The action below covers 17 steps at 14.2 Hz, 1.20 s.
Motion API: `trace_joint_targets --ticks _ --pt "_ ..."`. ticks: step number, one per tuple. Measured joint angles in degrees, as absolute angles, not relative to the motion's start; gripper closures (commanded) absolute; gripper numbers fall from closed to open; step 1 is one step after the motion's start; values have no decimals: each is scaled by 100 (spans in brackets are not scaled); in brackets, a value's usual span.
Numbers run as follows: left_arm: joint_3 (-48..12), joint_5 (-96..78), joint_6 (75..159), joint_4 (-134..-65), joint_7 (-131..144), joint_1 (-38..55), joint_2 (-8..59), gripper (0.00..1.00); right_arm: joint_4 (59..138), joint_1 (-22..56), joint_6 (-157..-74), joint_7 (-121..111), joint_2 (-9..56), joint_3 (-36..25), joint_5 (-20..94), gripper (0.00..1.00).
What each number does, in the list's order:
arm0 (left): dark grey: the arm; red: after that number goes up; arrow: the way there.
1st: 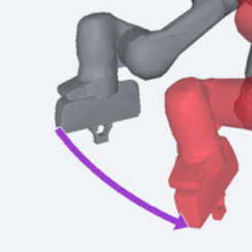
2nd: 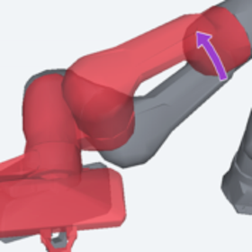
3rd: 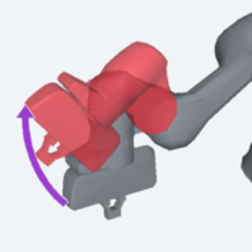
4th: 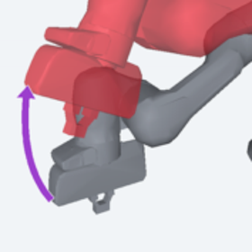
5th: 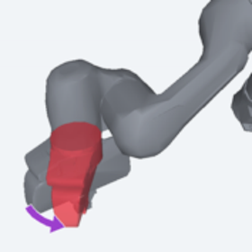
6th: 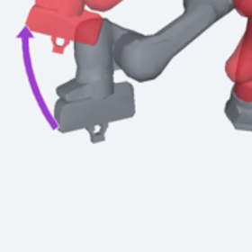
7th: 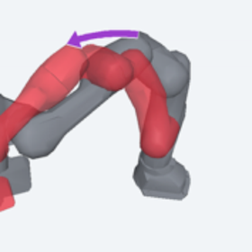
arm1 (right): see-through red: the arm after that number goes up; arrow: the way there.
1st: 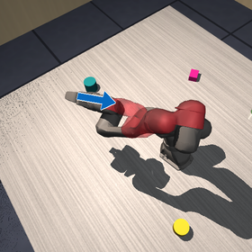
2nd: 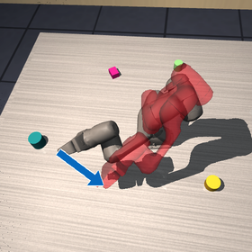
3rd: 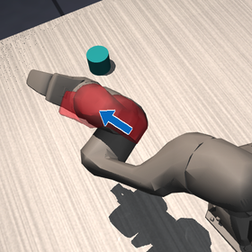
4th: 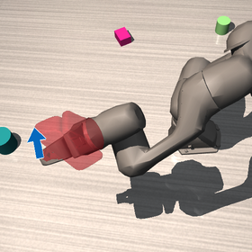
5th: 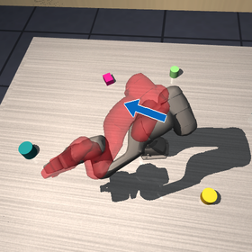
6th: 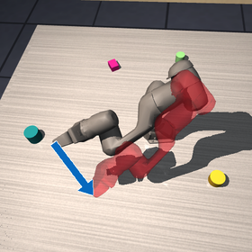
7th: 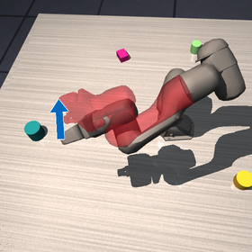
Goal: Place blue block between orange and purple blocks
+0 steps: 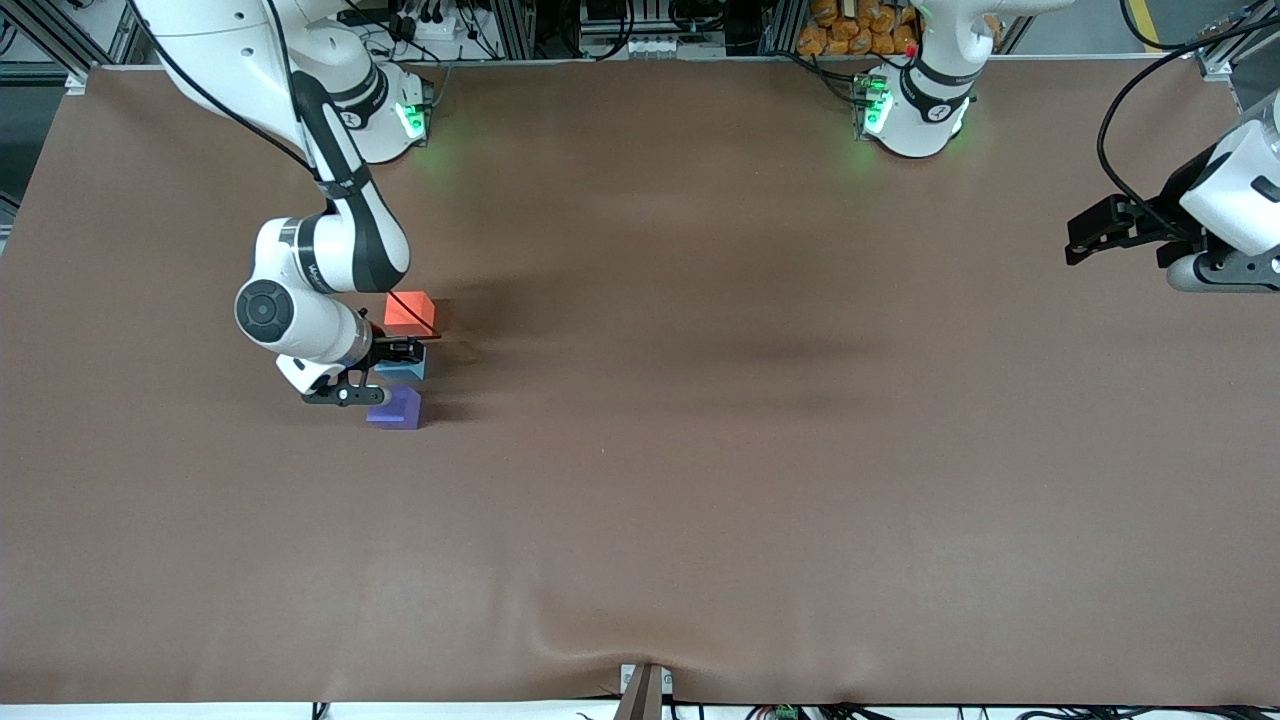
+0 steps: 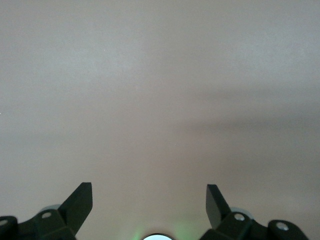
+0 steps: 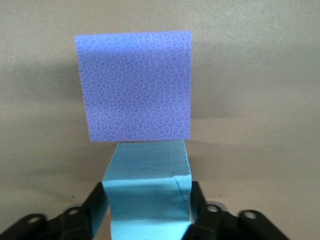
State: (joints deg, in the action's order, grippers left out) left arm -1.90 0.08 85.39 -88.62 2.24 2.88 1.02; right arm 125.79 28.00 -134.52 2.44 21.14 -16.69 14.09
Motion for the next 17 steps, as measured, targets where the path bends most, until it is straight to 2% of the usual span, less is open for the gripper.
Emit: trace_joint_targets --ticks 2,5,11,14,17 --pt "-190 8 8539 -8862 224 288 102 0 12556 2800 -13386 244 2132 -1669 1410 0" --pt "-190 8 8538 -8862 224 288 102 0 12099 2789 -12514 244 2096 -1684 1411 0" --pt "-190 8 8538 -8850 224 288 102 0 9982 2294 -9977 254 1931 -1736 1409 0" --pt "-192 8 8538 -8841 224 292 100 0 8897 1777 -9120 240 1909 -1750 1382 0" --pt "-204 8 8539 -8822 224 296 94 0 8145 1372 -8456 240 1899 -1760 1346 0"
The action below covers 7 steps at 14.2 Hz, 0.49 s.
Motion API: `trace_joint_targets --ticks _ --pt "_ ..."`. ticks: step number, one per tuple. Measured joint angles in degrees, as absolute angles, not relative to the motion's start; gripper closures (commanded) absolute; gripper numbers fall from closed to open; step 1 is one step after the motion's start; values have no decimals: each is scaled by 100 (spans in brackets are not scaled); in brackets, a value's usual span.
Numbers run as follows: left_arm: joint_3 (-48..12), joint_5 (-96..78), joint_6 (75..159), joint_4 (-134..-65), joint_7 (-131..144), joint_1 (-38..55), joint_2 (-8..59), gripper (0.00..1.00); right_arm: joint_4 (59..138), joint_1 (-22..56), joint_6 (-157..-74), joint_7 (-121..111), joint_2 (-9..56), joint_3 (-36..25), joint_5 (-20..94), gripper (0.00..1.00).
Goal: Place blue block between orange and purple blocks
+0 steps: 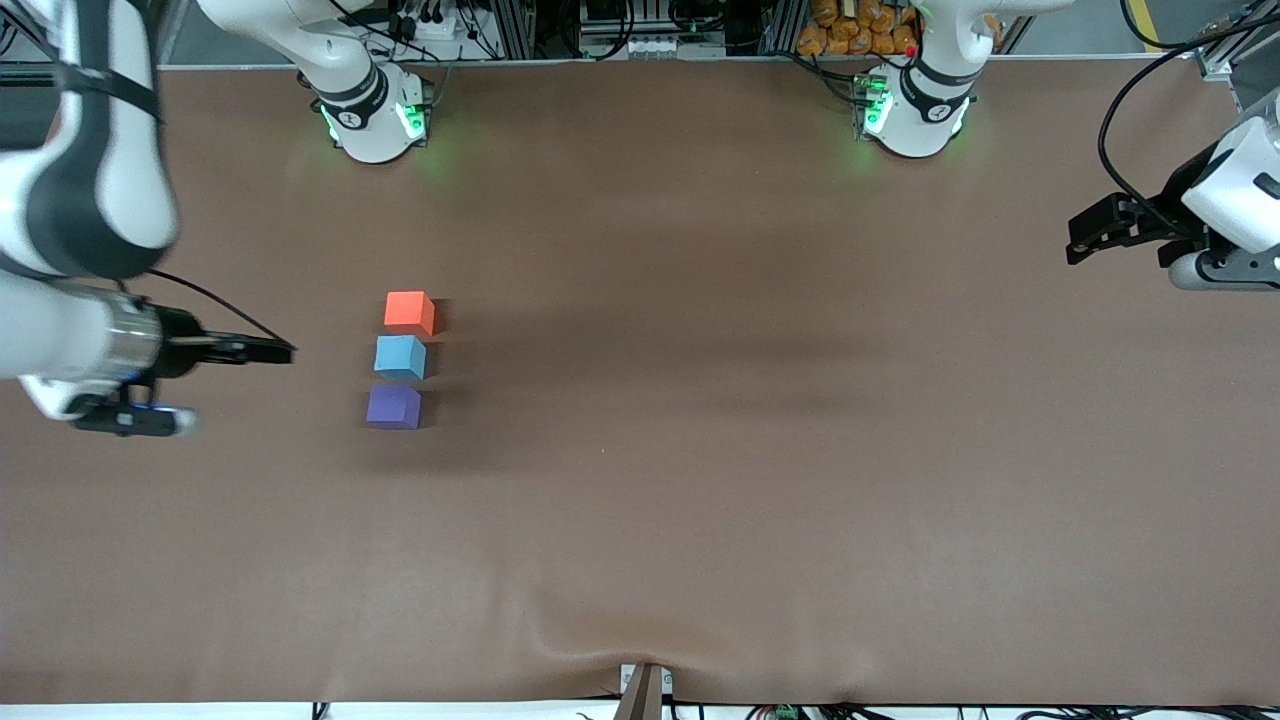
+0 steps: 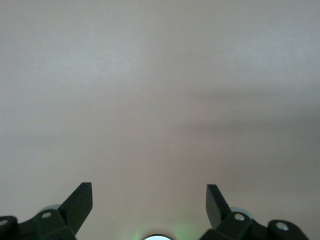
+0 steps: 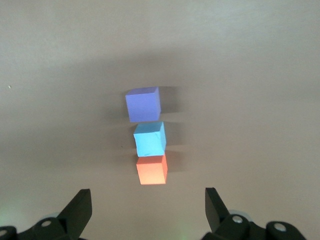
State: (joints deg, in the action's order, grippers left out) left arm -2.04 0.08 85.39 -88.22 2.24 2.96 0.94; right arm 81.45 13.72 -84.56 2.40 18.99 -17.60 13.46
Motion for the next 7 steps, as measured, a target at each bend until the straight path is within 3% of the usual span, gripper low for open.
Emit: trace_joint_targets --ticks 7 --pt "-220 8 8540 -8787 224 300 90 0 7186 687 -7614 225 1899 -1760 1249 0"
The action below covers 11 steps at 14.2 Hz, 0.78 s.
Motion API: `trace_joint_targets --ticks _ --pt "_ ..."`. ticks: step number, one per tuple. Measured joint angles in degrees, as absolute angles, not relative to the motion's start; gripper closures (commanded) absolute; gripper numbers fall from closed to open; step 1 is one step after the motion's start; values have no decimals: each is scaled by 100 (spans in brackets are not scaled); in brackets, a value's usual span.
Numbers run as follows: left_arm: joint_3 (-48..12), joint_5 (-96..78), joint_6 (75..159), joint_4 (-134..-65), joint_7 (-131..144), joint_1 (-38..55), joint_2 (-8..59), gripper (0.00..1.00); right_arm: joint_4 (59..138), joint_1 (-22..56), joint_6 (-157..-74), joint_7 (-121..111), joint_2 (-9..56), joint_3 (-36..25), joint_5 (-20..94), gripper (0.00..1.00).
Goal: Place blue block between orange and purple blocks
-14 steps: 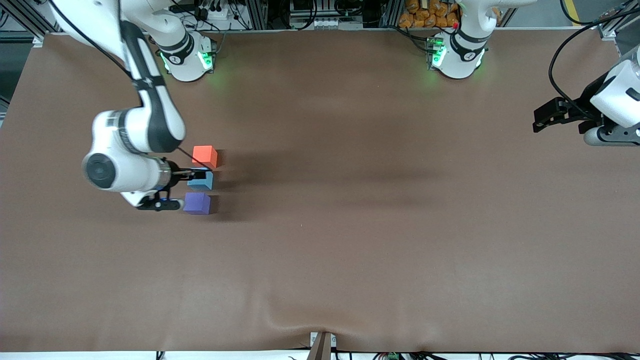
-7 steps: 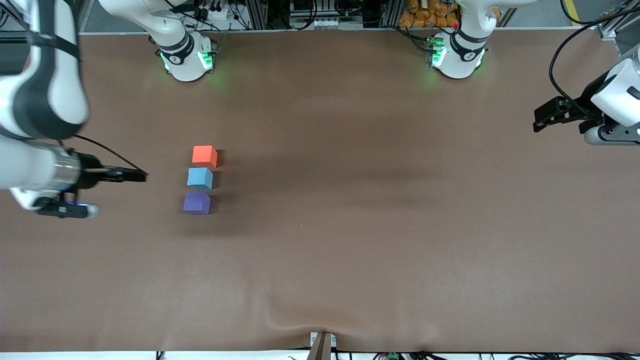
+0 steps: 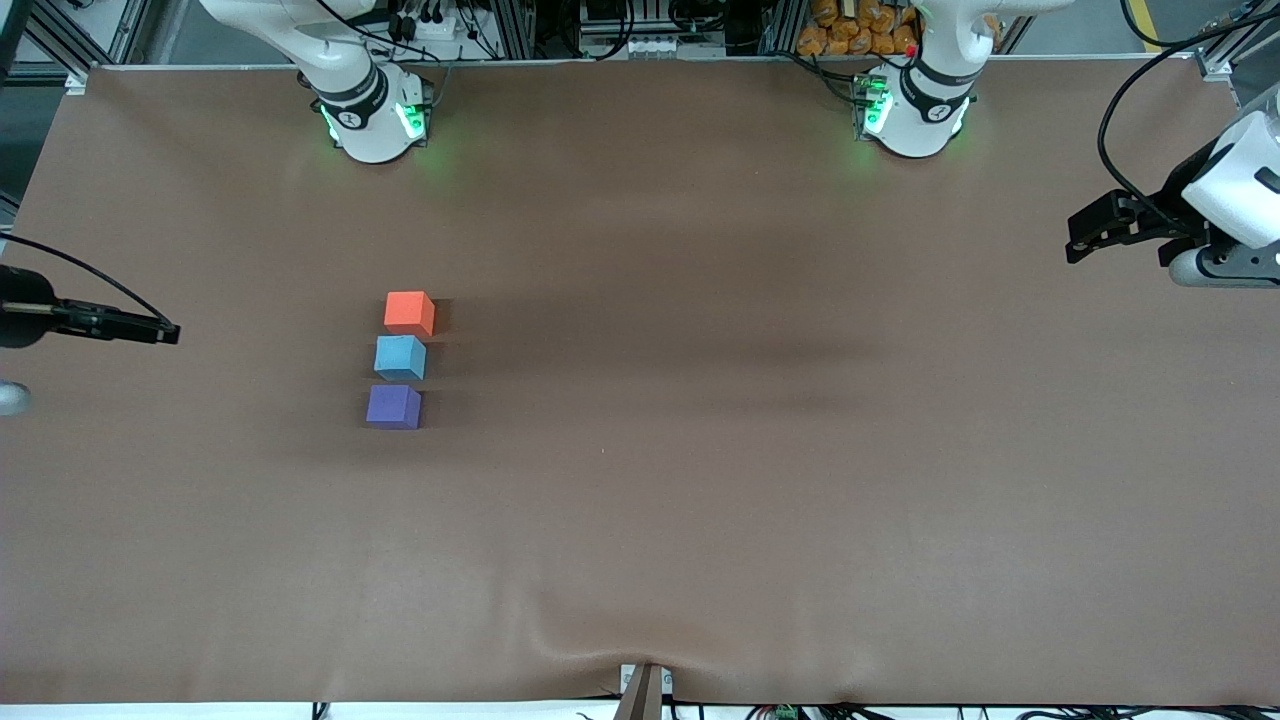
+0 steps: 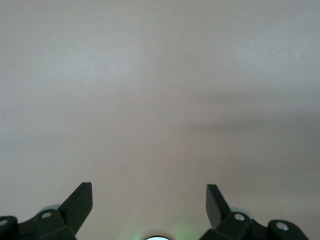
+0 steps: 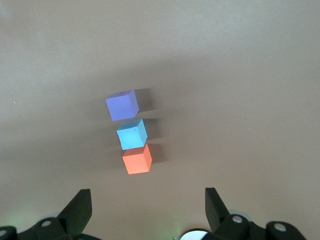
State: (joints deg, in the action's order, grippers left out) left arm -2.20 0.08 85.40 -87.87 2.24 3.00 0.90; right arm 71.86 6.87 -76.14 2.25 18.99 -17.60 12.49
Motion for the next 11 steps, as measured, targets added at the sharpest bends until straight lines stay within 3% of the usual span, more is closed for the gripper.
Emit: trace_joint_targets --ticks 7,11 --pt "-220 8 8551 -8786 224 299 91 0 6676 671 -7418 229 1658 -1387 727 0" --pt "-220 8 8552 -8786 224 298 91 0 6665 113 -7305 227 1328 -810 578 0"
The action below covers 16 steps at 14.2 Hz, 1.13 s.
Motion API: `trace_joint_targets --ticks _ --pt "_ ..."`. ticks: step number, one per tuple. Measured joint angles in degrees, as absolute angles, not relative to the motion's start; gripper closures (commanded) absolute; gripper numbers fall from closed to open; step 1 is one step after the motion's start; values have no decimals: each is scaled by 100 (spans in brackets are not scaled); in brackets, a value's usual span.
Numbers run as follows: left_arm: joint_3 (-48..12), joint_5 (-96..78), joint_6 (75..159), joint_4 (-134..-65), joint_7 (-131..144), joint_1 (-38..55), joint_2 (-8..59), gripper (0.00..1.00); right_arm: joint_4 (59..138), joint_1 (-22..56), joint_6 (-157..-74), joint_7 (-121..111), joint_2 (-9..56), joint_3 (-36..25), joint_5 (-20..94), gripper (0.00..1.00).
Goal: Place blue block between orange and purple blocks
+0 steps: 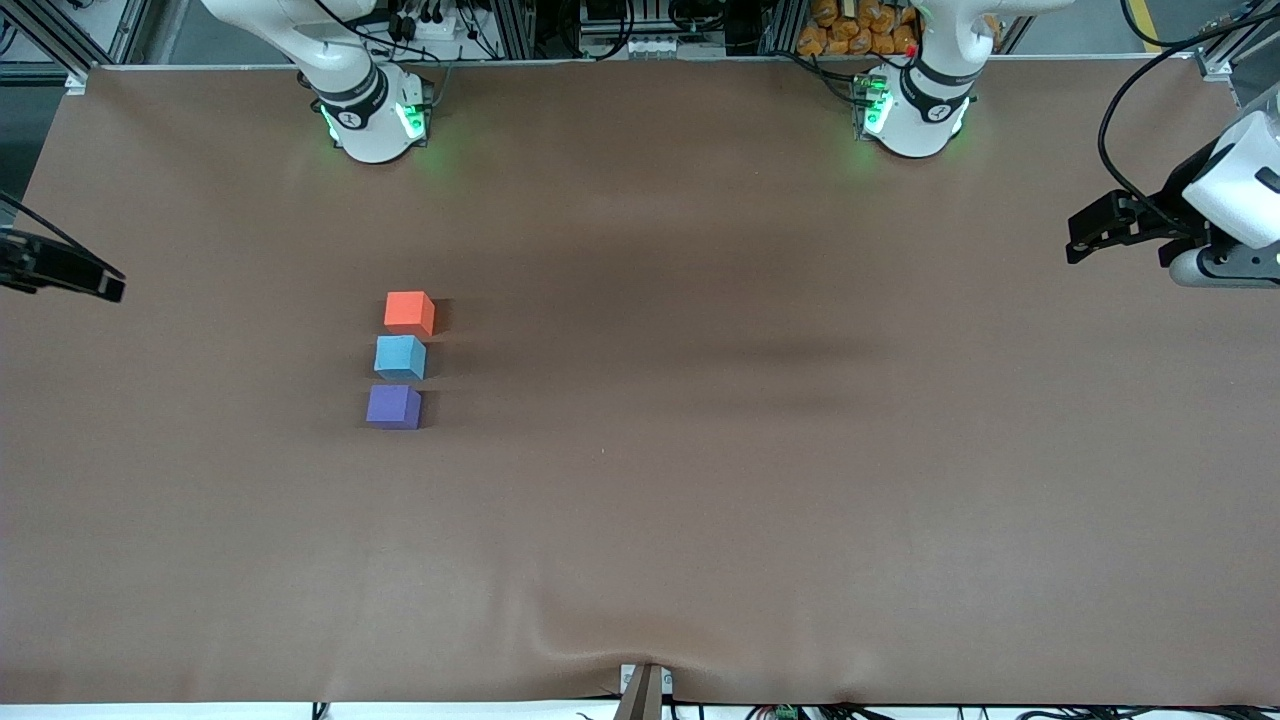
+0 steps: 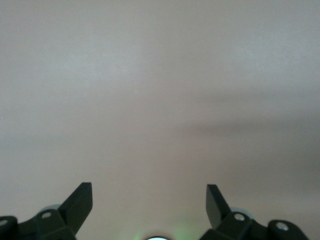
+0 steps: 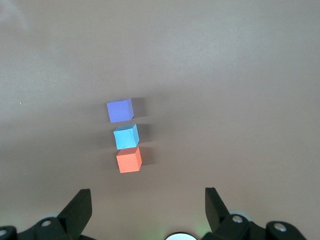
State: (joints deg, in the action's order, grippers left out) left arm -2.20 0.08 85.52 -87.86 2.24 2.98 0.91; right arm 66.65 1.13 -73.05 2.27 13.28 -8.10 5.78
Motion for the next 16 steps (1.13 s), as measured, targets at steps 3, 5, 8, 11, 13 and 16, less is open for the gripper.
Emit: trace_joint_targets --ticks 3,5,8,11,13,16 --pt "-219 8 8552 -8786 224 298 91 0 6738 25 -7295 230 1095 -594 285 0" --pt "-219 8 8552 -8786 224 298 93 0 6982 24 -7339 237 834 -540 204 0" --pt "-219 8 8552 -8786 224 297 93 0 7845 24 -7901 237 207 -451 73 0" --pt "-219 8 8552 -8787 224 297 93 0 8354 24 -8003 236 -164 -364 -33 0" --pt "-219 8 8552 -8787 224 297 93 0 8401 24 -8039 236 -200 -303 -136 0" --pt "-219 8 8552 -8787 224 297 93 0 8398 23 -8110 236 -200 -288 -170 0"
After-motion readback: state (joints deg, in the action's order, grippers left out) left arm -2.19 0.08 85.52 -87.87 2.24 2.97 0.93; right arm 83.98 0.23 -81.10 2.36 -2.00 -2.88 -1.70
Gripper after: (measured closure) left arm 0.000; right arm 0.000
